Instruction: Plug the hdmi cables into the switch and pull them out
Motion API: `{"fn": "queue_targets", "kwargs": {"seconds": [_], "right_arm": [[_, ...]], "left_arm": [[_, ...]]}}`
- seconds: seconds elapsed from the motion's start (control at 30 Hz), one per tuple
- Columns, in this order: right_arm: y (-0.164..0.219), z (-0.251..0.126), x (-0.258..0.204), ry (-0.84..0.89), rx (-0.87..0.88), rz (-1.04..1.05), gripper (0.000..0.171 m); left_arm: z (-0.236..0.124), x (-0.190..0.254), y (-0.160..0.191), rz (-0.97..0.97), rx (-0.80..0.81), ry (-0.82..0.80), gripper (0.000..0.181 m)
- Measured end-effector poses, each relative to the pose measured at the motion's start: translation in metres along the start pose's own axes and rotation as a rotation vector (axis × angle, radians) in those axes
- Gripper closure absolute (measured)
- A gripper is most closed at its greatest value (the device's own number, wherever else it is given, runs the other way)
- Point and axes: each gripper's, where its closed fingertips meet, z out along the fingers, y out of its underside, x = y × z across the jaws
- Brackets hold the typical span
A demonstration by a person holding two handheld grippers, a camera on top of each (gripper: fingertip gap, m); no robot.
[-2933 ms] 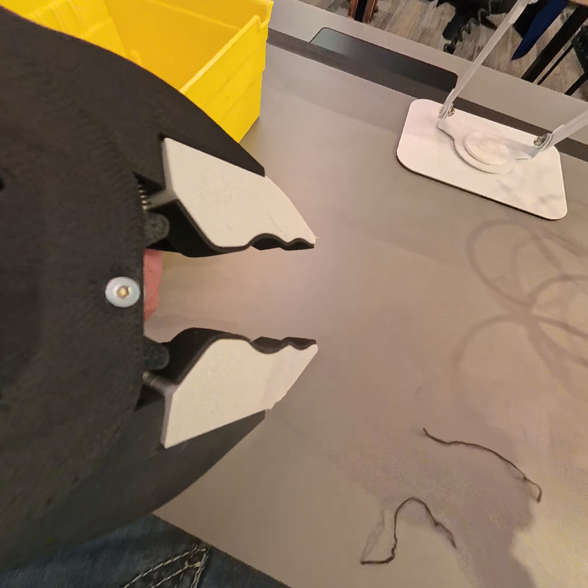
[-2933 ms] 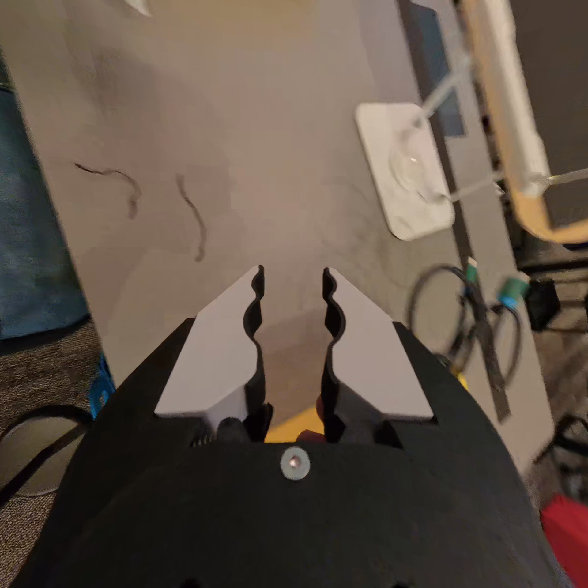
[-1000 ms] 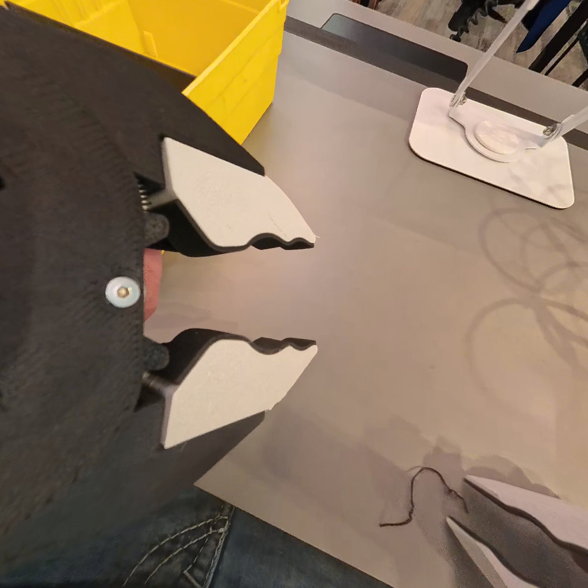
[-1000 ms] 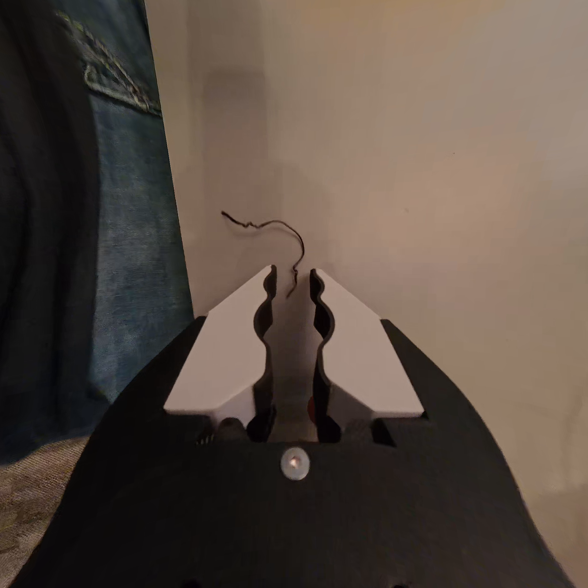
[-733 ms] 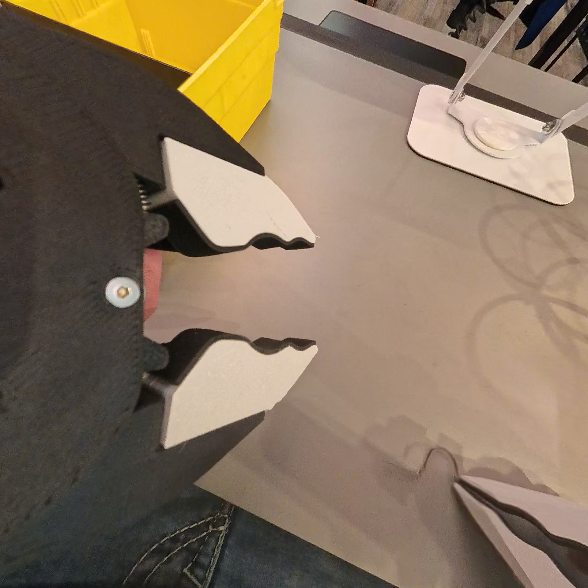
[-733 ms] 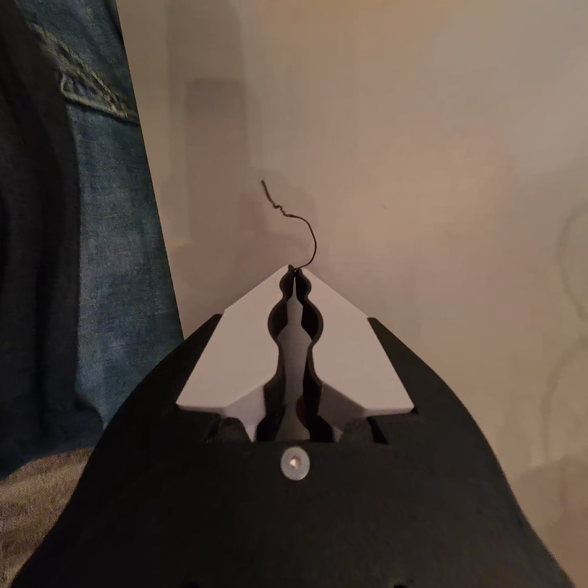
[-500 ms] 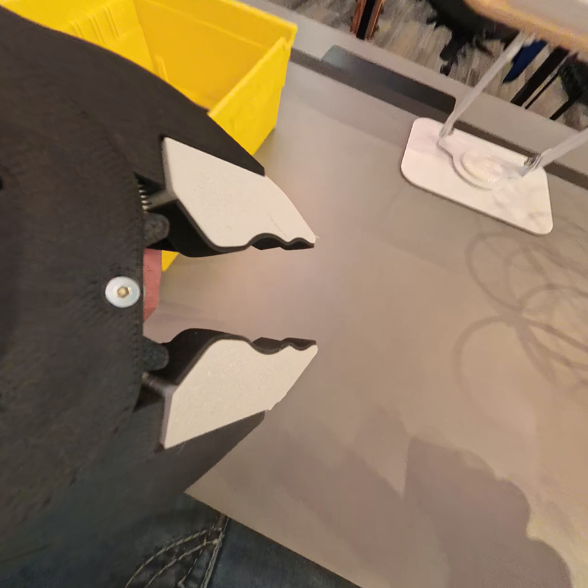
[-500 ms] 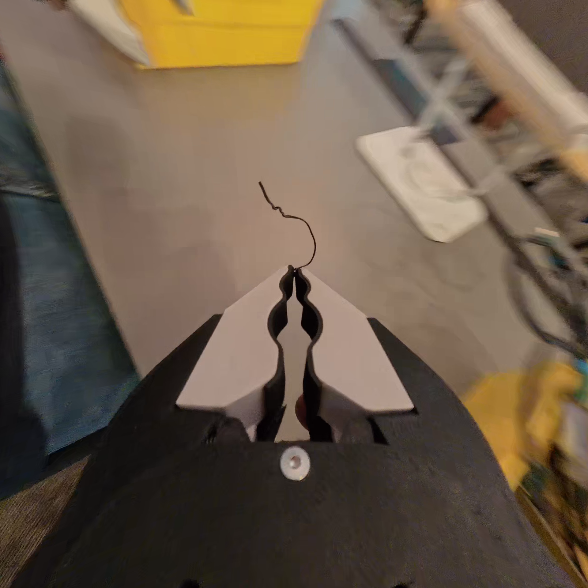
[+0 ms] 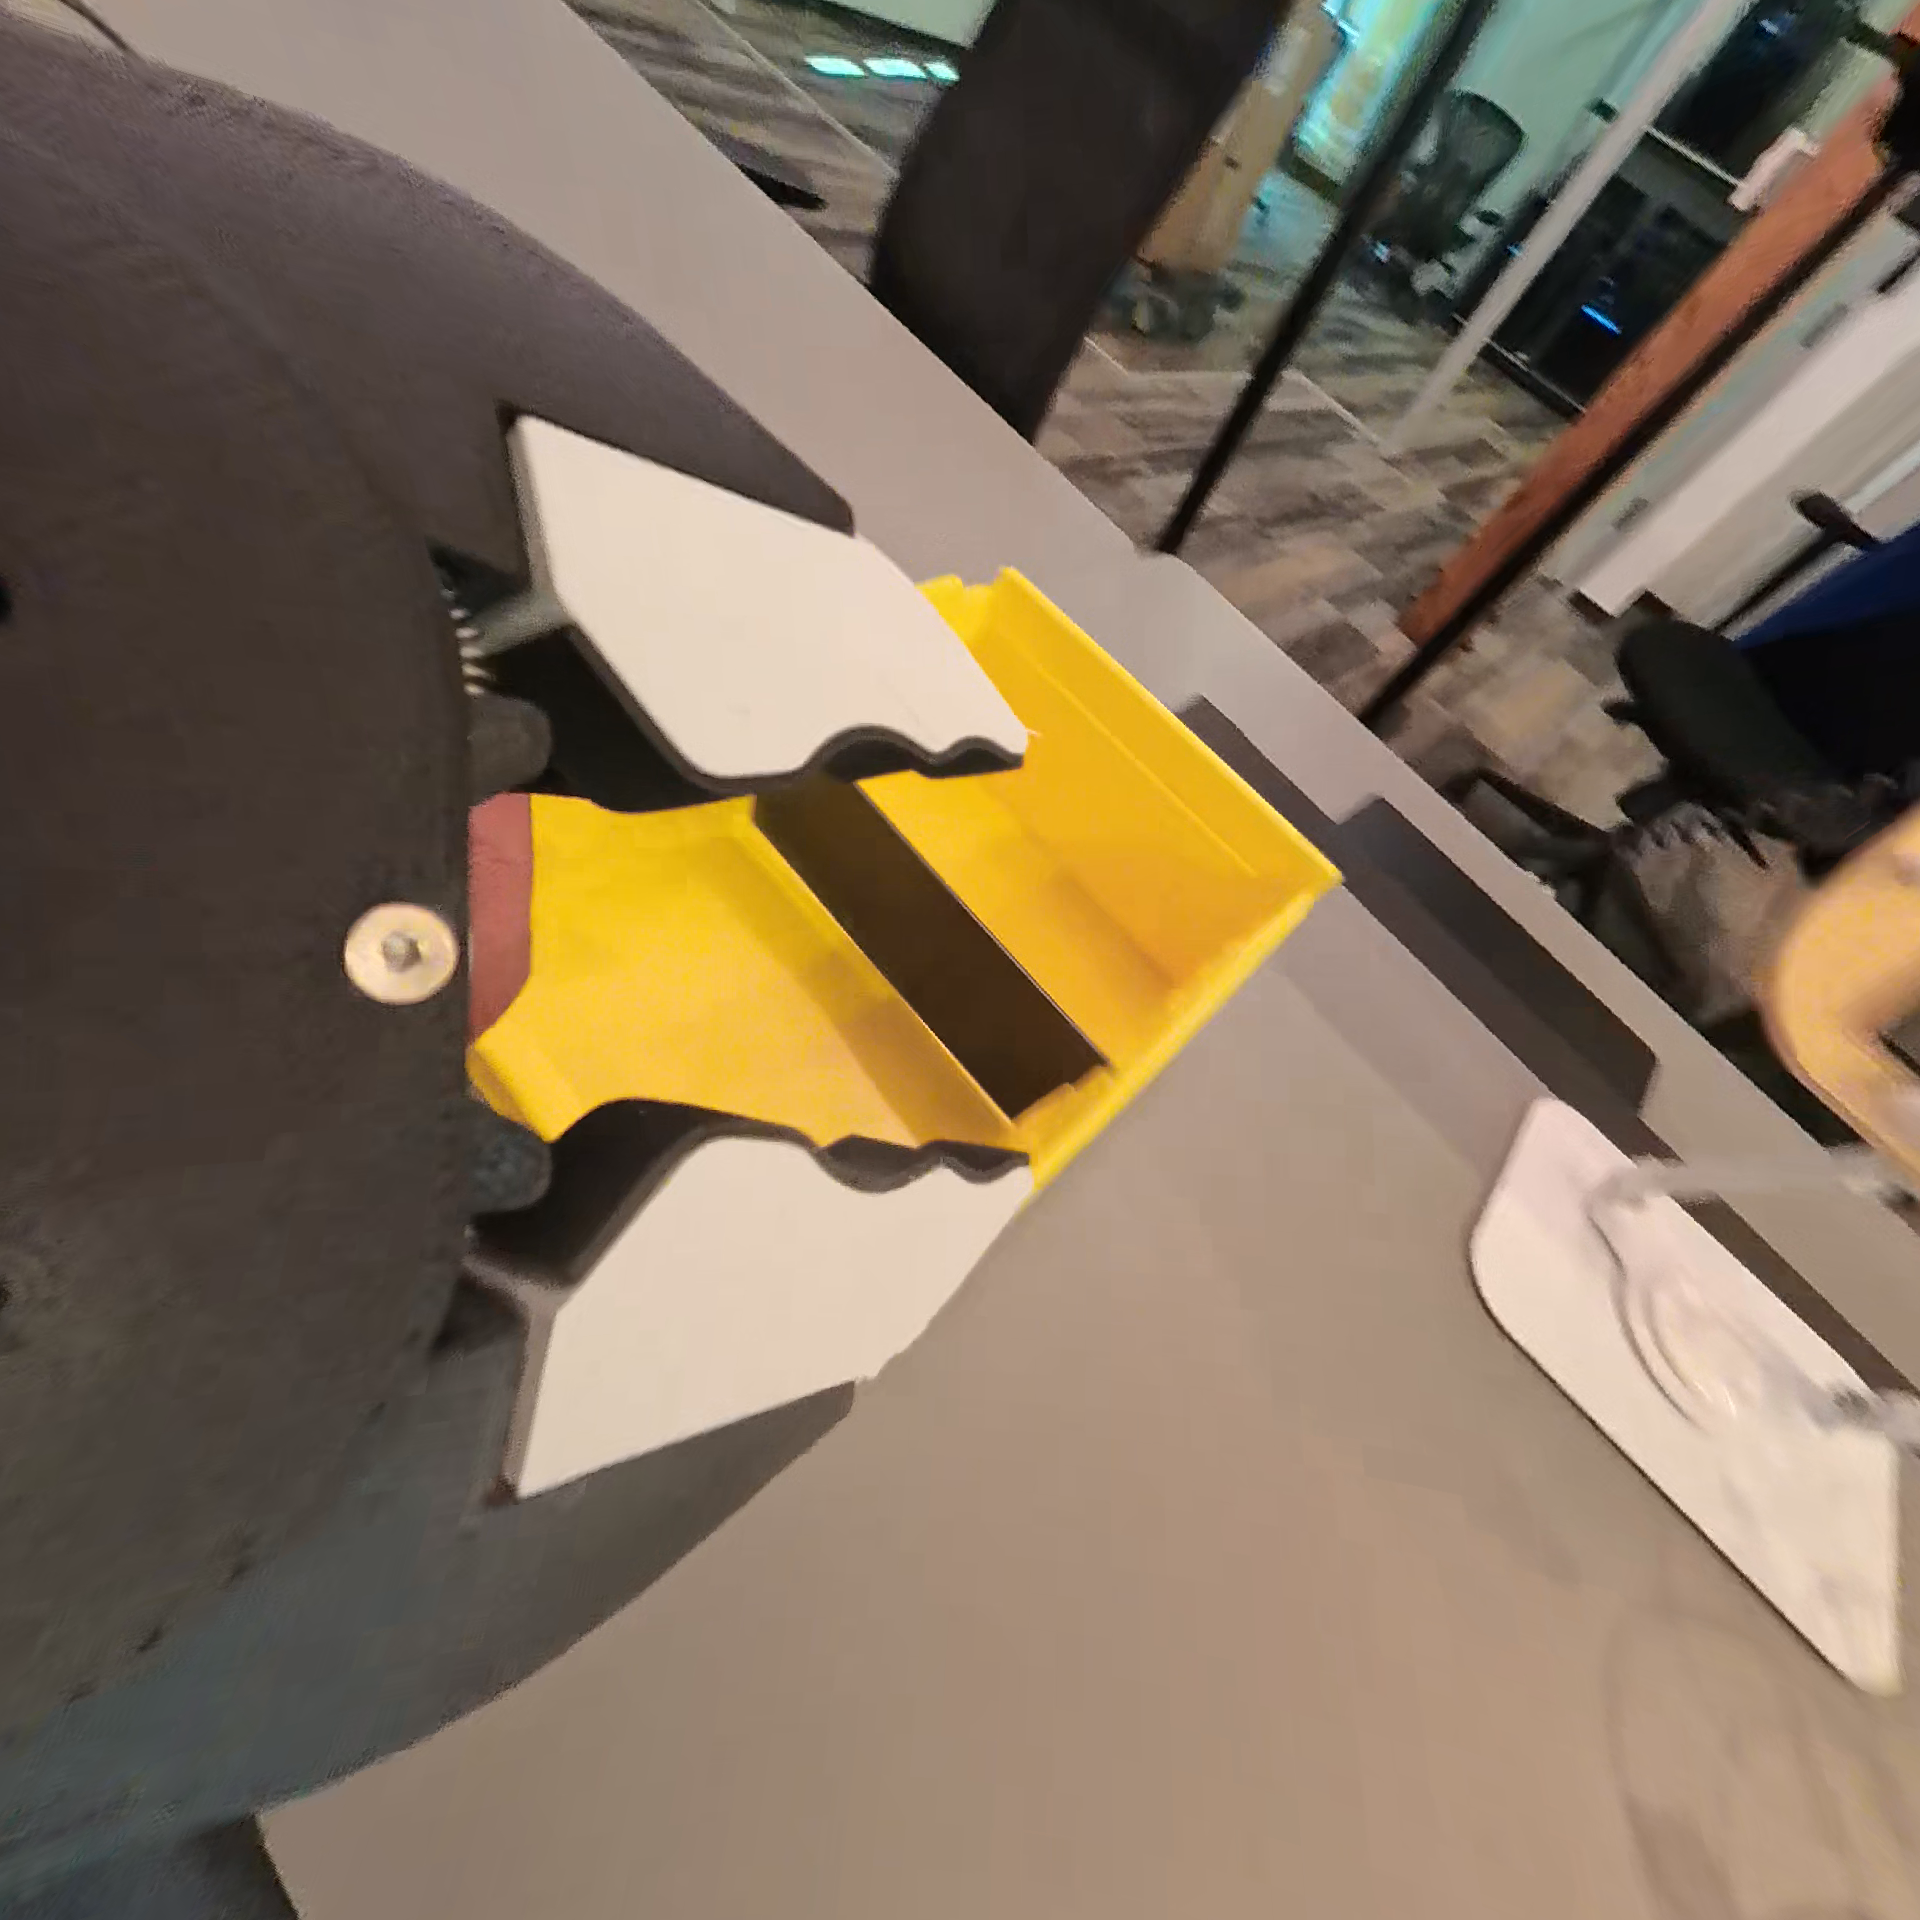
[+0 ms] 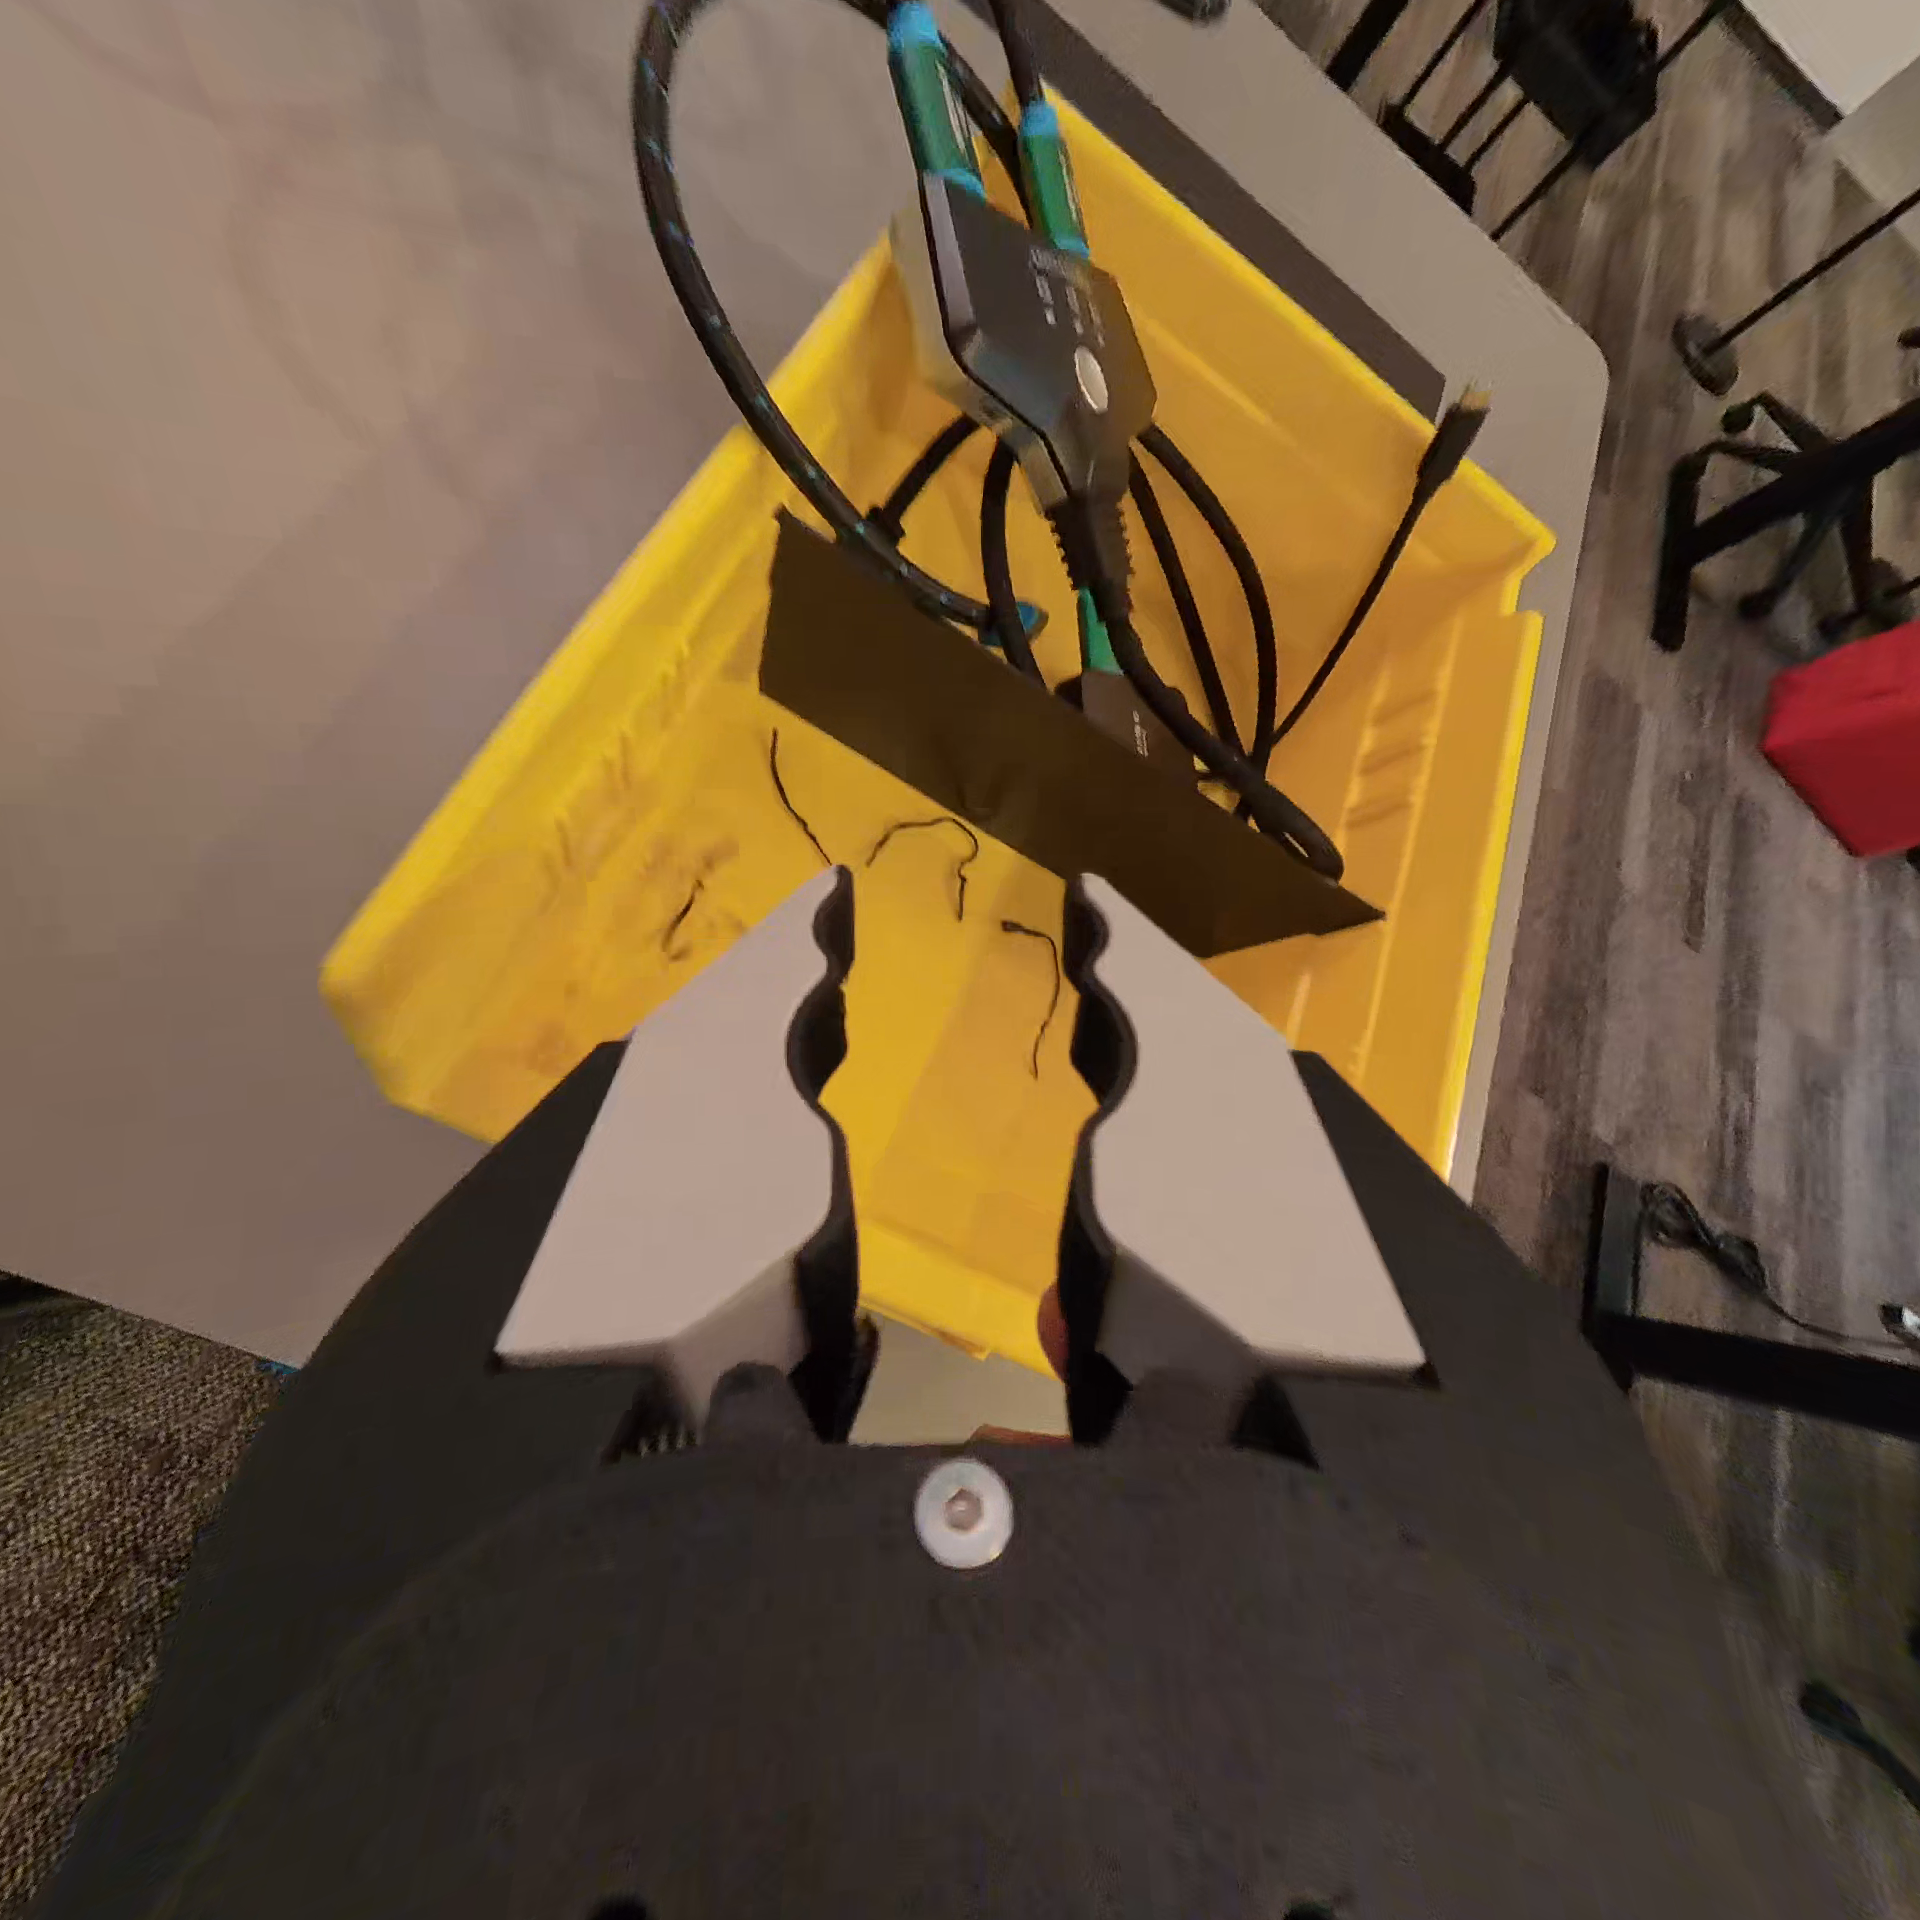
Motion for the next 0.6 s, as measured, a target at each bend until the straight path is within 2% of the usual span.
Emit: {"fn": "queue_targets", "kwargs": {"seconds": [0.1, 0.2, 0.27, 0.37, 0.43, 0.6], "right_arm": [[0.004, -0.008, 0.018, 0.081, 0.005, -0.021, 0.130], [0.010, -0.027, 0.061, 0.236, 0.028, 0.015, 0.128], [0.025, -0.035, 0.093, 0.333, 0.005, 0.032, 0.116], [0.057, -0.022, 0.114, 0.288, -0.047, 0.113, 0.098], [0.072, -0.005, 0.118, 0.242, -0.048, 0.144, 0.102], [0.091, 0.026, 0.100, 0.108, -0.085, 0.166, 0.140]], "left_arm": [[-0.002, -0.025, 0.028, -0.039, -0.063, -0.068, 0.110], [-0.004, -0.051, 0.066, -0.066, -0.159, -0.138, 0.107], [-0.006, -0.065, 0.096, -0.117, -0.230, -0.160, 0.102], [-0.005, -0.072, 0.132, -0.247, -0.293, -0.130, 0.092], [-0.004, -0.073, 0.156, -0.313, -0.356, -0.110, 0.084], [0.004, -0.063, 0.199, -0.302, -0.506, -0.071, 0.081]]}}
